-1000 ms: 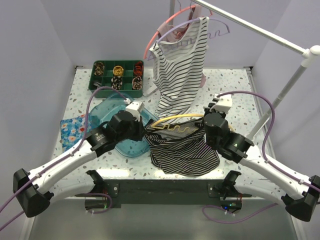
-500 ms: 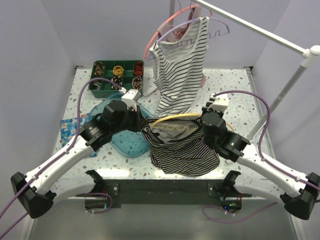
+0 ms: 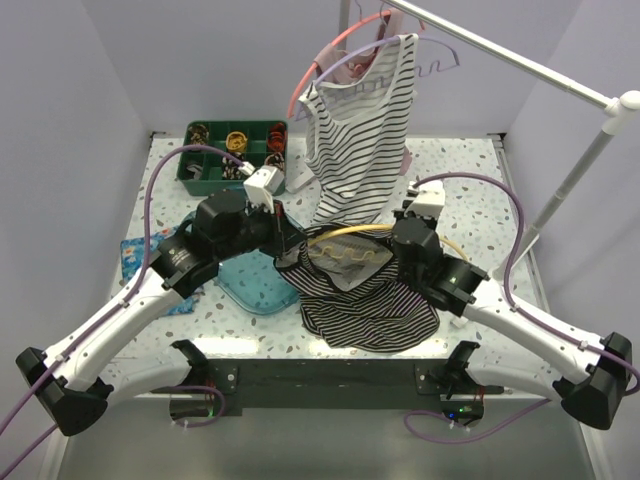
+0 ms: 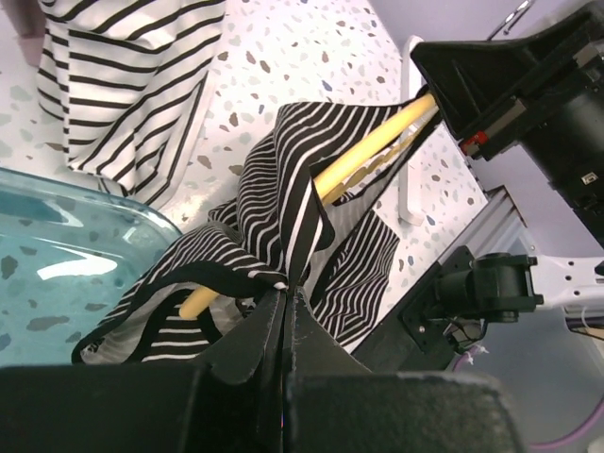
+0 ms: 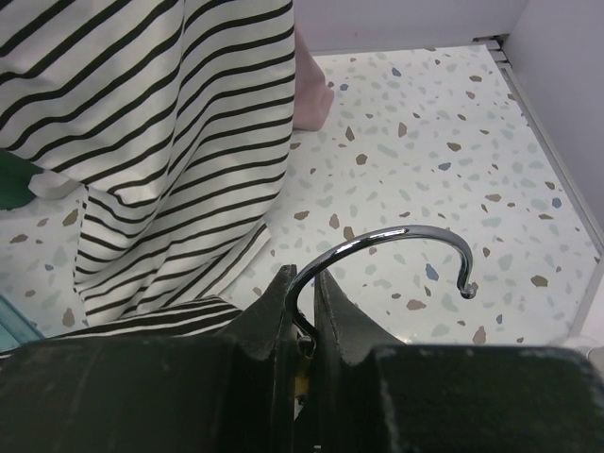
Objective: Place the tank top on the hanger
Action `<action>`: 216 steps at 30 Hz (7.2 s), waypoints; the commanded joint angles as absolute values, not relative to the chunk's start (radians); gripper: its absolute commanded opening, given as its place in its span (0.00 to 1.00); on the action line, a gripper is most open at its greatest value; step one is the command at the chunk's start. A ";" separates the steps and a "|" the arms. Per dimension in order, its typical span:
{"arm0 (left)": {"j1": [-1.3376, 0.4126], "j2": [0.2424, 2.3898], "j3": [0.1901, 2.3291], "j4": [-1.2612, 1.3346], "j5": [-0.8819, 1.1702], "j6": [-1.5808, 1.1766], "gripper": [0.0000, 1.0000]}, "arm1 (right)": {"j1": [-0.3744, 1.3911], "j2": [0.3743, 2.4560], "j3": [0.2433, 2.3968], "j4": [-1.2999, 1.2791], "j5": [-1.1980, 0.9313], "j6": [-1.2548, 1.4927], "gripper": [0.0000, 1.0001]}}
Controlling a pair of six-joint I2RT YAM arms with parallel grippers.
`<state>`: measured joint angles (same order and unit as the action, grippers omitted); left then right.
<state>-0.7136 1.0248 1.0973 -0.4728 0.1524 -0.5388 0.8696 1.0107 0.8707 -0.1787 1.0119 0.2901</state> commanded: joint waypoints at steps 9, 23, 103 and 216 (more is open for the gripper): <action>-0.706 1.077 1.252 -0.408 0.186 -0.505 0.00 | 0.885 0.983 0.982 -0.095 0.933 0.307 0.00; -0.690 1.103 1.328 -0.425 0.187 -0.483 0.00 | 0.945 1.057 1.088 -0.046 0.922 0.250 0.00; -0.799 1.071 1.335 -0.525 0.383 -0.055 0.00 | 0.997 1.040 1.333 -0.345 0.804 0.112 0.00; -0.735 1.674 1.928 0.078 0.075 -0.322 0.00 | 0.999 0.545 0.782 -0.575 0.681 0.683 0.99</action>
<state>-0.7578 1.6791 1.8591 -0.0738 0.0723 -0.2989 0.9955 0.5468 0.7898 -0.5812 0.6804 0.6556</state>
